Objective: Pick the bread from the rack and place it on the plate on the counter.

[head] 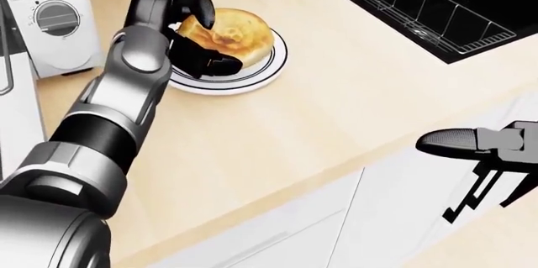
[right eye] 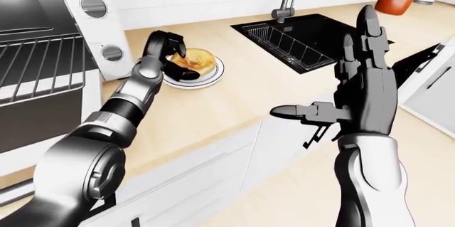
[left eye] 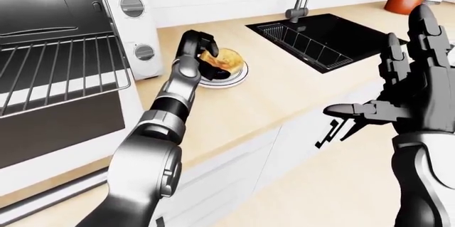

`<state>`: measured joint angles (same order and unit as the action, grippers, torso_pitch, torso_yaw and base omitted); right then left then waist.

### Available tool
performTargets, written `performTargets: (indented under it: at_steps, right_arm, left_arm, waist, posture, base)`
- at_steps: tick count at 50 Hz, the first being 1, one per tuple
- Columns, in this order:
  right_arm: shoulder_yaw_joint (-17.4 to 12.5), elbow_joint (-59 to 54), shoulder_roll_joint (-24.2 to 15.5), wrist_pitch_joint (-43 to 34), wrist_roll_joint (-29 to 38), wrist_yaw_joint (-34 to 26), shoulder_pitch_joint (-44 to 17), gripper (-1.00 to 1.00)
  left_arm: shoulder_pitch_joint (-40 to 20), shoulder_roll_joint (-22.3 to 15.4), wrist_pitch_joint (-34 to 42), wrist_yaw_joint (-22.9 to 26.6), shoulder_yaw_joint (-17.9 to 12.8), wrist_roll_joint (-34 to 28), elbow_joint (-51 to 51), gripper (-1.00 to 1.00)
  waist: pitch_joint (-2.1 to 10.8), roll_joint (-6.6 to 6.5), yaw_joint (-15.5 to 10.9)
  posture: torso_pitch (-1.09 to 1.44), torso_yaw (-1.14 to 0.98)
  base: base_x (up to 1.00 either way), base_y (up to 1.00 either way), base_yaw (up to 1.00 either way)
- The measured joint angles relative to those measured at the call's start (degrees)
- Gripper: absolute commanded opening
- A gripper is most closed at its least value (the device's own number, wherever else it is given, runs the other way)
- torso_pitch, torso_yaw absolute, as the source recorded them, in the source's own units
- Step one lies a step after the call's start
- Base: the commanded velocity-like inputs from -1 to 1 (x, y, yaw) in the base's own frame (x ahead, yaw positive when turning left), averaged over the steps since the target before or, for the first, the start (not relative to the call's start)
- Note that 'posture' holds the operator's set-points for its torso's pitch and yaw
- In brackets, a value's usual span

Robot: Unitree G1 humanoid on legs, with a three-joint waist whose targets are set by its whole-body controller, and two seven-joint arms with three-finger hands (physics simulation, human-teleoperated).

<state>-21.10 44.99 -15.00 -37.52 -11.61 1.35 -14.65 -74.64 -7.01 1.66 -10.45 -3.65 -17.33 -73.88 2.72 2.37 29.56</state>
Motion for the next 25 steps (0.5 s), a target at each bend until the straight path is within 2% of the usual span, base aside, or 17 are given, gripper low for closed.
performTargets:
  at_steps: [2,3,5,7,8,9,11,12,13,14,15,25]
  right_arm:
    - [-0.25,0.28,-0.03,-0.12,-0.09,-0.06,0.06,1.0]
    - [-0.34,0.37,-0.06,-0.18,-0.13,-0.06,0.01,1.0]
    - [-0.36,0.4,-0.15,-0.24,-0.17,-0.04,-0.19,1.0]
    - [-0.23,0.24,-0.22,-0.21,-0.18,-0.01,-0.44,1.0]
    - [-0.15,0.09,-0.25,-0.17,-0.18,-0.01,-0.54,1.0]
    - [-0.07,-0.06,-0.28,-0.15,-0.18,-0.01,-0.64,1.0]
    - [0.02,-0.3,-0.39,-0.27,-0.22,-0.01,-0.91,1.0]
    - [0.01,-0.33,-0.45,-0.33,-0.26,-0.01,-0.99,1.0]
    - [-0.05,-0.31,-0.49,-0.41,-0.34,-0.01,-1.03,1.0]
    - [-0.12,-0.24,-0.53,-0.48,-0.41,-0.01,-1.01,1.0]
    - [-0.22,-0.12,-0.57,-0.55,-0.5,-0.02,-0.97,1.0]
    - [-0.43,0.18,-0.55,-0.47,-0.75,-0.04,-0.5,1.0]
  left_arm:
    - [0.0,0.02,0.0,0.25,-0.01,-0.07,-0.04,-0.55]
    - [0.0,0.02,0.02,0.4,-0.01,-0.11,-0.07,-0.55]
    - [-0.01,-0.02,0.03,0.57,-0.02,-0.19,-0.13,-0.4]
    - [-0.02,-0.05,0.06,0.62,0.02,-0.32,-0.15,-0.12]
    - [-0.04,-0.07,0.09,0.62,-0.01,-0.36,-0.17,-0.08]
    - [-0.07,-0.08,0.11,0.61,-0.06,-0.39,-0.19,0.1]
    - [-0.14,-0.11,0.12,0.51,-0.14,-0.43,-0.26,0.33]
    - [-0.18,-0.12,0.14,0.44,-0.18,-0.43,-0.28,0.63]
    - [-0.2,-0.11,0.14,0.4,-0.19,-0.43,-0.24,0.74]
    - [-0.2,-0.11,0.09,0.38,-0.18,-0.43,-0.17,0.95]
    - [-0.2,-0.11,0.04,0.37,-0.19,-0.43,-0.11,1.0]
    - [-0.28,-0.42,0.06,0.22,-0.28,-0.55,-0.05,1.0]
  waist:
    - [-0.01,-0.02,-0.01]
    - [-0.01,-0.02,0.0]
    - [-0.03,-0.01,0.03]
    - [-0.04,0.01,0.06]
    - [-0.05,0.02,0.07]
    - [-0.06,0.03,0.08]
    - [-0.1,0.04,0.1]
    - [-0.13,0.05,0.09]
    - [-0.14,0.06,0.08]
    - [-0.15,0.07,0.08]
    - [-0.15,0.09,0.08]
    - [-0.18,0.24,0.13]
  posture:
    - [0.0,-0.44]
    - [0.0,-0.44]
    - [0.0,-0.44]
    - [0.0,-0.44]
    - [0.0,-0.44]
    - [0.0,-0.44]
    - [0.0,-0.44]
    - [0.0,-0.44]
    - [0.0,-0.44]
    - [0.0,-0.44]
    - [0.0,-0.44]
    - [0.0,-0.44]
  base:
    - [0.0,0.0,0.0]
    - [0.0,0.0,0.0]
    - [0.0,0.0,0.0]
    - [0.0,0.0,0.0]
    - [0.0,0.0,0.0]
    - [0.0,0.0,0.0]
    - [0.0,0.0,0.0]
    - [0.0,0.0,0.0]
    - [0.0,0.0,0.0]
    - [0.0,0.0,0.0]
    - [0.0,0.0,0.0]
    - [0.0,0.0,0.0]
